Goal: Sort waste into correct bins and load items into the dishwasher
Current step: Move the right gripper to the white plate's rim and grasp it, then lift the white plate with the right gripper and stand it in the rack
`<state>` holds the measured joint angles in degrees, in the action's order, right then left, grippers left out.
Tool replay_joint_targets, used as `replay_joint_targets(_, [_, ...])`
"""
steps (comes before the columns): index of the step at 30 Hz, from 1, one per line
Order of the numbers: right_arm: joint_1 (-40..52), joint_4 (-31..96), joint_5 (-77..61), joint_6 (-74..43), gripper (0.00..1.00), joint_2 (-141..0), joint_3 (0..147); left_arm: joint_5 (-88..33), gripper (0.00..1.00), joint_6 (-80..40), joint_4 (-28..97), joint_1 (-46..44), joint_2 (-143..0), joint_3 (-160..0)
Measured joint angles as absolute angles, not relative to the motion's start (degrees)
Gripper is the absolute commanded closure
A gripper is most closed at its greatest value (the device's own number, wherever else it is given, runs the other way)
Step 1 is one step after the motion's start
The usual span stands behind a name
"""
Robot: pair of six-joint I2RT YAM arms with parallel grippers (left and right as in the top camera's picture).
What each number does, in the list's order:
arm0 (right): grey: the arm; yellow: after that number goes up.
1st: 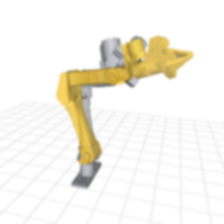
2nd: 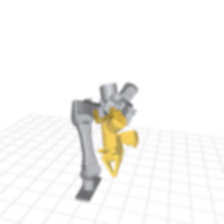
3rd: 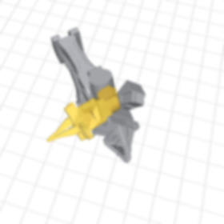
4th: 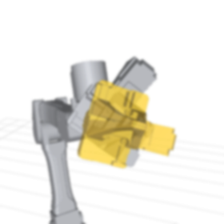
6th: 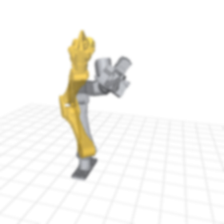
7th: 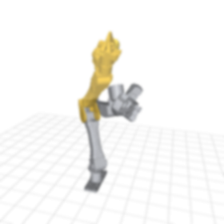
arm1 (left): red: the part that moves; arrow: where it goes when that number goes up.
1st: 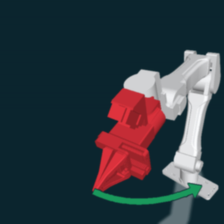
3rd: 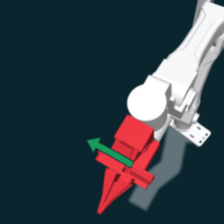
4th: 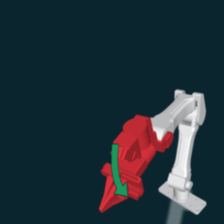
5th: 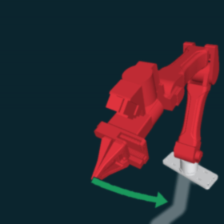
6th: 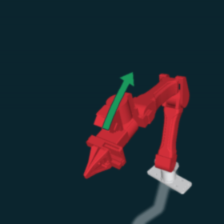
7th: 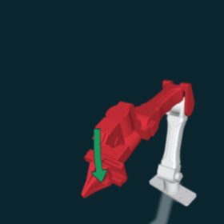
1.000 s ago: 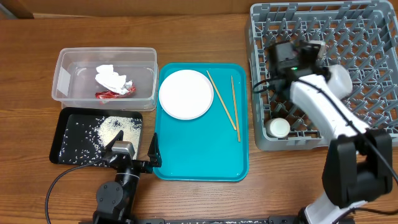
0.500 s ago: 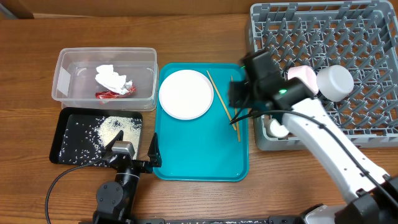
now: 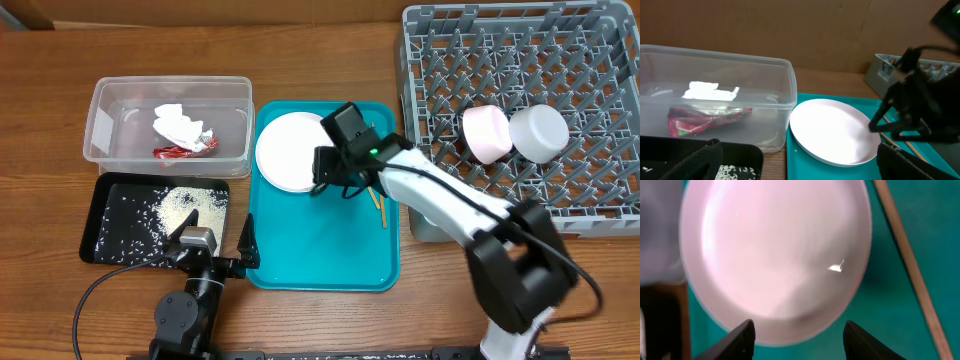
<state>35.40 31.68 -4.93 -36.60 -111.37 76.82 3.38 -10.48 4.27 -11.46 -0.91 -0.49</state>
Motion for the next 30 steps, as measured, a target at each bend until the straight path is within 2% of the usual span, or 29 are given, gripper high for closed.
replay_joint_targets(1, [35.22, 30.50, -4.93, -38.37, 0.42, -112.79, 76.82, 3.38, 0.00, -10.48, 4.27, -11.46, -0.91, -0.49])
replay_joint_targets(4, [34.87, 29.04, -4.99, -42.19, 0.54, -116.01, 76.79, 3.36, 0.00, -10.48, 4.27, -11.46, -0.91, -0.49])
replay_joint_targets(6, [34.87, 28.36, -5.13, -44.45, 0.76, -117.03, 76.82, 3.38, 0.00, -10.48, 4.25, -11.46, -0.91, -0.49])
replay_joint_targets(8, [34.87, 29.17, -5.37, -46.15, 0.93, -117.08, 76.82, 3.38, 0.00, -10.48, 4.27, -11.46, -0.91, -0.49])
replay_joint_targets(9, [34.87, 29.76, -5.67, -46.85, 0.96, -117.27, 76.82, 3.36, 0.00, -10.48, 4.27, -11.46, -0.91, -0.49])
replay_joint_targets(15, [34.48, 32.88, -5.96, -47.55, 0.96, -116.57, 76.93, 3.36, 0.00, -10.50, 4.27, -11.46, -0.91, -0.49])
replay_joint_targets(21, [33.80, 38.50, 2.55, -42.48, 0.96, -106.85, 76.25, 3.38, 0.00, -10.50, 4.27, -11.46, -0.91, -0.49])
replay_joint_targets(30, [27.40, 37.30, 37.69, -33.21, 0.96, -83.24, 76.55, 3.38, 0.00, -10.48, 4.25, -11.46, -0.91, -0.49])
